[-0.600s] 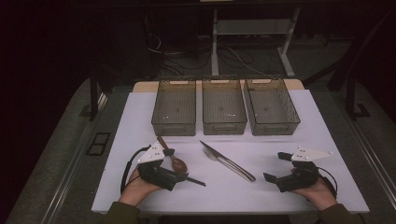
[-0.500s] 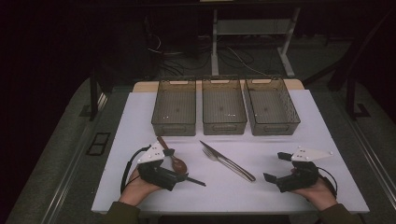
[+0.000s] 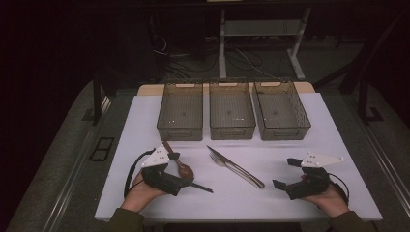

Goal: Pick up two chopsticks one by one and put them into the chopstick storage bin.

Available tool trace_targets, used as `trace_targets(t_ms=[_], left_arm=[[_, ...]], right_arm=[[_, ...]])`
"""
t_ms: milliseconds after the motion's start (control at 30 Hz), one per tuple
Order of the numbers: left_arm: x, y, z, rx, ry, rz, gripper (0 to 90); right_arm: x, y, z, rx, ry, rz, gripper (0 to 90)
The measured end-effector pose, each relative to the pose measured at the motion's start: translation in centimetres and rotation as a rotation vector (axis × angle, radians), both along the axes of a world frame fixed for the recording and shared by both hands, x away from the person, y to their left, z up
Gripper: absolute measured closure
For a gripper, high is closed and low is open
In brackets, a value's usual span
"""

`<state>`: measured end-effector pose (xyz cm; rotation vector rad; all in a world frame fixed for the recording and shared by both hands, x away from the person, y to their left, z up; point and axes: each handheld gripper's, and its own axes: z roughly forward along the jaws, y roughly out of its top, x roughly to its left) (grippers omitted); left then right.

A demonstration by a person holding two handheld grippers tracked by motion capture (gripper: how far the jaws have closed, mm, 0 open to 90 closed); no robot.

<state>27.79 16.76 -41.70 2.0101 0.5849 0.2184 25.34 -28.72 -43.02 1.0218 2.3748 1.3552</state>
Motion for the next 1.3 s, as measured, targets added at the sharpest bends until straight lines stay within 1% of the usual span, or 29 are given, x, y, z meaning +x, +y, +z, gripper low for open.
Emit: trace_targets(t_ms=[167, 267, 500, 567, 800, 900, 1100, 1133, 1233, 1300], left_arm=[[-0.1, 0.3, 0.2, 0.013, -0.007, -0.005, 0.0], [0.0, 0.5, 0.4, 0.012, -0.011, -0.004, 0.0], [0.1, 1.1, 0.6, 0.013, -0.016, 0.008, 0.0], [0.1, 1.3, 0.7, 0.020, -0.019, 0.012, 0.0], [0.1, 1.8, 0.8, 0.028, -0.021, 0.018, 0.1], [0.1, 2.1, 0.8, 0.029, -0.027, 0.011, 3.4], [0.2, 2.6, 0.8, 0.034, -0.021, 0.020, 6.7], [0.3, 2.9, 0.8, 0.035, -0.018, 0.030, 7.3], [0.3, 3.2, 0.8, 0.042, -0.018, 0.031, 14.0], [0.4, 3.5, 0.7, 0.051, -0.010, 0.039, 14.4]], right_arm=[[0.0, 0.0, 0.0, -0.001, -0.001, -0.003, 1.1], [0.0, 0.0, 0.0, -0.002, -0.001, -0.002, 1.2], [-0.1, 0.0, 0.0, -0.001, -0.005, 0.001, 1.2], [-0.1, 0.0, 0.0, -0.001, -0.005, 0.001, 1.2], [-0.1, -0.1, 0.1, -0.001, -0.008, 0.000, 1.2], [-0.1, 0.0, 0.1, -0.003, -0.007, 0.000, 1.2], [-0.2, 0.0, 0.1, -0.003, -0.006, 0.000, 1.2], [-0.2, 0.0, 0.1, -0.003, -0.007, 0.000, 1.2], [-0.2, 0.0, 0.1, -0.003, -0.007, 0.000, 1.2], [-0.2, 0.0, 0.1, -0.004, -0.006, -0.001, 1.2]])
